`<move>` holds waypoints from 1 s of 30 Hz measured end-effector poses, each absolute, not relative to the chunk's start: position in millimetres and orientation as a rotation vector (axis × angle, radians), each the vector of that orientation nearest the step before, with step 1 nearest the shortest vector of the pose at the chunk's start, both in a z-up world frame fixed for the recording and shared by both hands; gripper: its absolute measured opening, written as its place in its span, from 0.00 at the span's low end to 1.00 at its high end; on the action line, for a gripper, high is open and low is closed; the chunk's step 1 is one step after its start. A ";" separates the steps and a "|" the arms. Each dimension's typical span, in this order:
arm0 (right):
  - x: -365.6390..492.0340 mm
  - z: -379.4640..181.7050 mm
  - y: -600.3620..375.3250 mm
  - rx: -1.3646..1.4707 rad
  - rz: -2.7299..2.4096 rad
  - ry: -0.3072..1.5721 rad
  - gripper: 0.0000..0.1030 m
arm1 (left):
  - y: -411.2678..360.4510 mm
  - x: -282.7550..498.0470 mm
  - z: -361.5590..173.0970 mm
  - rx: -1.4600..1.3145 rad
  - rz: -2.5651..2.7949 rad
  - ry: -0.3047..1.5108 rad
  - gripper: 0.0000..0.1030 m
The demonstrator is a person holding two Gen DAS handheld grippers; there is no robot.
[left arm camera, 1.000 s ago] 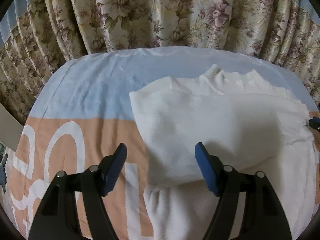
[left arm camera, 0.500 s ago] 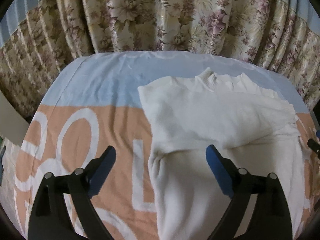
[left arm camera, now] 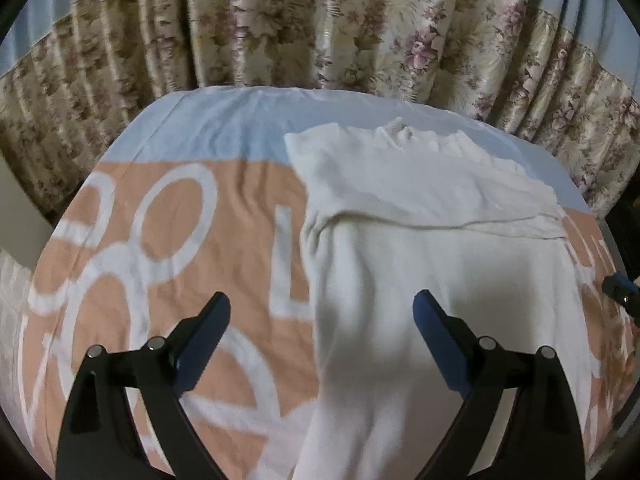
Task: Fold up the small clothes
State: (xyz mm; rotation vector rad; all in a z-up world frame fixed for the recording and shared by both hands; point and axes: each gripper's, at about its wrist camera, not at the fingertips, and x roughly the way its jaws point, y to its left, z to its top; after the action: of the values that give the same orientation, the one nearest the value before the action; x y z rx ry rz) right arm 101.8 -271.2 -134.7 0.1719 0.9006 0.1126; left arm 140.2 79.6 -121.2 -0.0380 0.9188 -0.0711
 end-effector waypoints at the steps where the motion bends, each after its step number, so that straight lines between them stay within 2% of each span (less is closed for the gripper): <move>1: 96.6 -137.4 -268.8 0.165 0.120 0.909 0.97 | 81.6 133.7 -122.3 -0.044 -0.062 0.909 0.90; 5: 72.8 -153.3 -259.6 0.116 0.134 0.959 0.97 | 87.5 113.9 -134.7 -0.031 -0.032 0.953 0.90; 6: 68.0 -156.8 -259.3 0.108 0.128 0.969 0.92 | 87.8 109.7 -138.4 -0.002 -0.016 0.961 0.90; 7: 63.3 -161.2 -259.6 0.103 0.118 0.984 0.81 | 88.3 104.4 -141.9 0.027 0.002 0.961 0.90; 9: 55.9 -172.7 -265.4 0.132 0.101 1.021 0.67 | 89.3 97.0 -146.1 0.042 -0.006 0.969 0.90; 11: 49.2 -184.8 -275.3 0.189 0.092 1.062 0.58 | 88.7 86.6 -148.2 0.051 -0.028 0.972 0.90; 12: 47.4 -189.3 -277.9 0.206 0.093 1.080 0.50 | 87.4 82.5 -148.0 0.059 -0.031 0.967 0.90; 14: 43.3 -190.5 -278.2 0.204 0.097 1.076 0.44 | 84.9 77.4 -148.5 0.071 -0.039 0.961 0.90; 16: 41.7 -188.4 -274.1 0.191 0.125 1.074 0.07 | 82.7 74.4 -150.8 0.064 -0.052 0.962 0.90; 24: 27.7 -176.8 -274.7 0.060 0.051 1.029 0.07 | 71.3 61.3 -154.4 0.093 -0.042 0.954 0.90; 26: 23.1 -175.7 -278.6 0.109 0.090 1.029 0.11 | 73.7 58.8 -157.5 0.084 -0.042 0.970 0.90; 27: 21.4 -174.1 -279.8 0.123 0.102 1.026 0.18 | 75.1 56.6 -158.6 0.075 -0.047 0.975 0.90; 28: 17.5 -172.3 -280.7 0.139 0.119 1.021 0.31 | 76.8 53.5 -159.2 0.066 -0.051 0.977 0.90; 30: 7.4 -168.1 -279.2 0.143 0.140 1.010 0.40 | 79.0 47.7 -160.0 0.066 -0.051 0.975 0.90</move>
State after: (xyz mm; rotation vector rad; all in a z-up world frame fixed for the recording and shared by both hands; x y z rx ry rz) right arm 7.4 -279.2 -168.1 0.1425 1.0096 0.1402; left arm 47.7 79.0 -160.0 0.0658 0.9754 -0.0511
